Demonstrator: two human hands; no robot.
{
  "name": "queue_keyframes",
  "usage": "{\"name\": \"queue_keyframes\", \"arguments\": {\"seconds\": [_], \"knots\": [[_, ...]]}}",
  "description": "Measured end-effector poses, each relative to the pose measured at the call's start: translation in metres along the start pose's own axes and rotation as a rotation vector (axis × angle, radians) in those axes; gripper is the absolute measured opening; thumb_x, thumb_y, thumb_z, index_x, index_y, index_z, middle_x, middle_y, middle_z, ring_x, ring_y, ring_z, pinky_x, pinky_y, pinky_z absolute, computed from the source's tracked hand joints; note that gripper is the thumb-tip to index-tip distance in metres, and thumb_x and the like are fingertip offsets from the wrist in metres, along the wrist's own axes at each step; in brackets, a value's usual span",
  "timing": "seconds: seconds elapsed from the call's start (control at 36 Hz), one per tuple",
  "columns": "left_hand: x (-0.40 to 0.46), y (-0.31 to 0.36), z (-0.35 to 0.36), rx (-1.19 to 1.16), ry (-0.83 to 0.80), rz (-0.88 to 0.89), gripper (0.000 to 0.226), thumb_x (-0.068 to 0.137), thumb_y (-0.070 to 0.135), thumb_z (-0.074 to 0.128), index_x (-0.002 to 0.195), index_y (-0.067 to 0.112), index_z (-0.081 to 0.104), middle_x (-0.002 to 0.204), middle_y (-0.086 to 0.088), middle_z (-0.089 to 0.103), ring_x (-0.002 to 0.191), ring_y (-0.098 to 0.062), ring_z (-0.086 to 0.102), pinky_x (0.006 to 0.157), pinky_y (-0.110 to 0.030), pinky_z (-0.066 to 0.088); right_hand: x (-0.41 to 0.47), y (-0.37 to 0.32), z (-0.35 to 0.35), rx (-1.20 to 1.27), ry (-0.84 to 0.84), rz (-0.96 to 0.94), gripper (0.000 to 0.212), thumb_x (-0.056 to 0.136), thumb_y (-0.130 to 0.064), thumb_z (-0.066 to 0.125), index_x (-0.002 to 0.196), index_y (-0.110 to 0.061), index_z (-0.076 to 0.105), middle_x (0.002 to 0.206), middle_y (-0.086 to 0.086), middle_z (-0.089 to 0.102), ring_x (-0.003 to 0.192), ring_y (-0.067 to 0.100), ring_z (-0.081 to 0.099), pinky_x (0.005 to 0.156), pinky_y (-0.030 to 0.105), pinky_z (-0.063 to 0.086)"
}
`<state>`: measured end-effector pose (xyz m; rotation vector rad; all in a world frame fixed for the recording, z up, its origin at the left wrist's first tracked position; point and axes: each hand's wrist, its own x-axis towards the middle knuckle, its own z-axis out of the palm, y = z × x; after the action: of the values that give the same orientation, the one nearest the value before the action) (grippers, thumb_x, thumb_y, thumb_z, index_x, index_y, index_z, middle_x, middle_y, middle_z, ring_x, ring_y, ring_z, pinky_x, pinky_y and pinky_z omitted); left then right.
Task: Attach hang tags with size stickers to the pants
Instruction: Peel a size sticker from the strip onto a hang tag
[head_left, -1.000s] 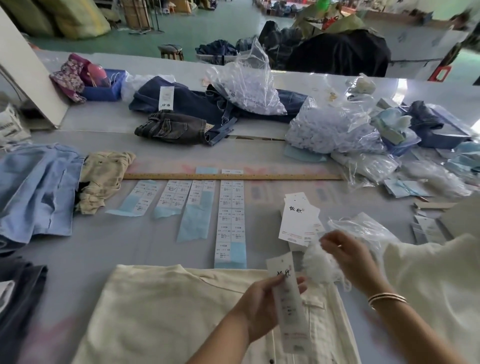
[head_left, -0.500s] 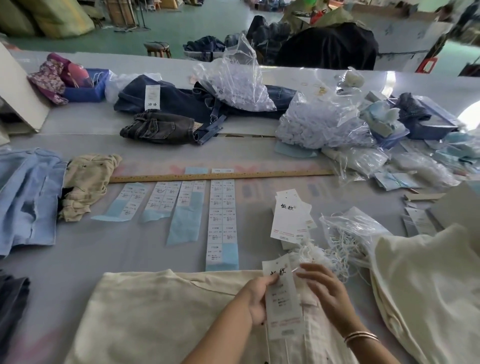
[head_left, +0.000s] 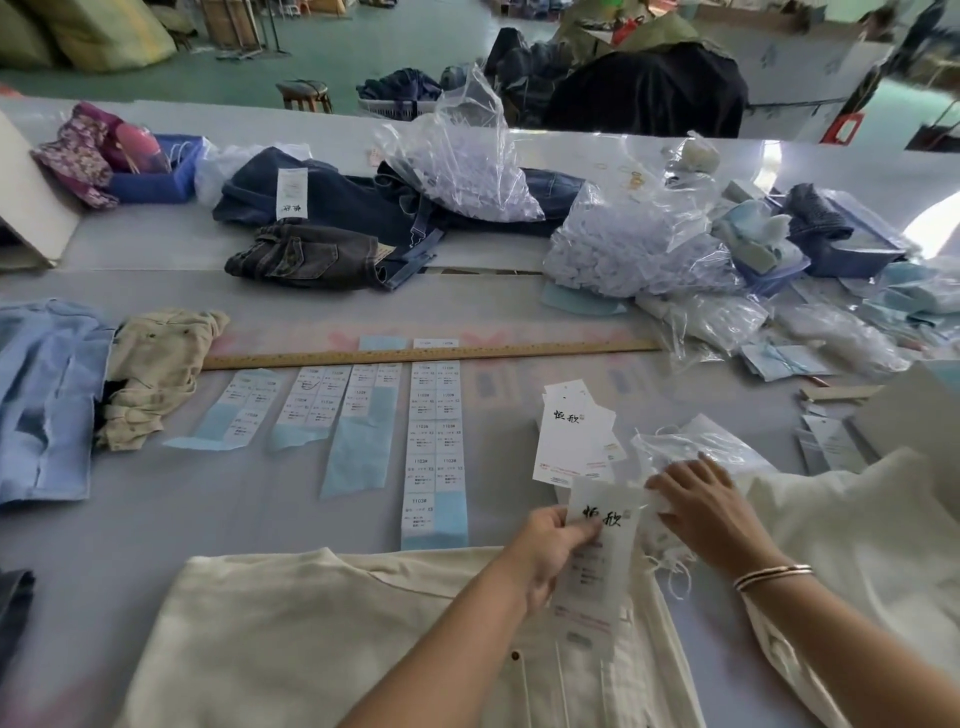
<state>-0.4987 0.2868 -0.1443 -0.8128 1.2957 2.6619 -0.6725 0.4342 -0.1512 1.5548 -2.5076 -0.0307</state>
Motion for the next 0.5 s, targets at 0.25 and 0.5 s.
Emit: {"name": "queue_keyframes", "arguments": {"seconds": [0.25, 0.5], "knots": [[-0.005, 0.004, -0.009, -0.072, -0.005, 0.091, 0.015, 0.092, 0.005, 0.056, 0.098, 0.012, 0.069, 0.085, -0.004, 0.074, 0.071, -0.015, 0.069, 0.064, -0.029, 0.055, -0.008, 0.060, 0.006, -0.228, -0.074, 0.275, 0.048, 0.033, -0.010, 0.093, 0.075, -0.006, 0.069, 0.073, 0.013, 0.065, 0.077, 0.035, 0.066, 0.073, 0.039, 0.032], [-0.027, -0.018, -0.058, 0.155, 0.106, -0.063, 0.009, 0.092, 0.007, 0.059, 0.101, 0.006, 0.060, 0.095, -0.013, 0.071, 0.081, -0.023, 0.065, 0.086, -0.043, 0.051, 0.029, 0.021, 0.021, 0.025, -0.251, 0.660, 0.030, 0.086, -0.014, 0.060, 0.114, -0.007, 0.058, 0.114, 0.018, 0.050, 0.093, 0.036, 0.061, 0.072, 0.037, 0.045]]}}
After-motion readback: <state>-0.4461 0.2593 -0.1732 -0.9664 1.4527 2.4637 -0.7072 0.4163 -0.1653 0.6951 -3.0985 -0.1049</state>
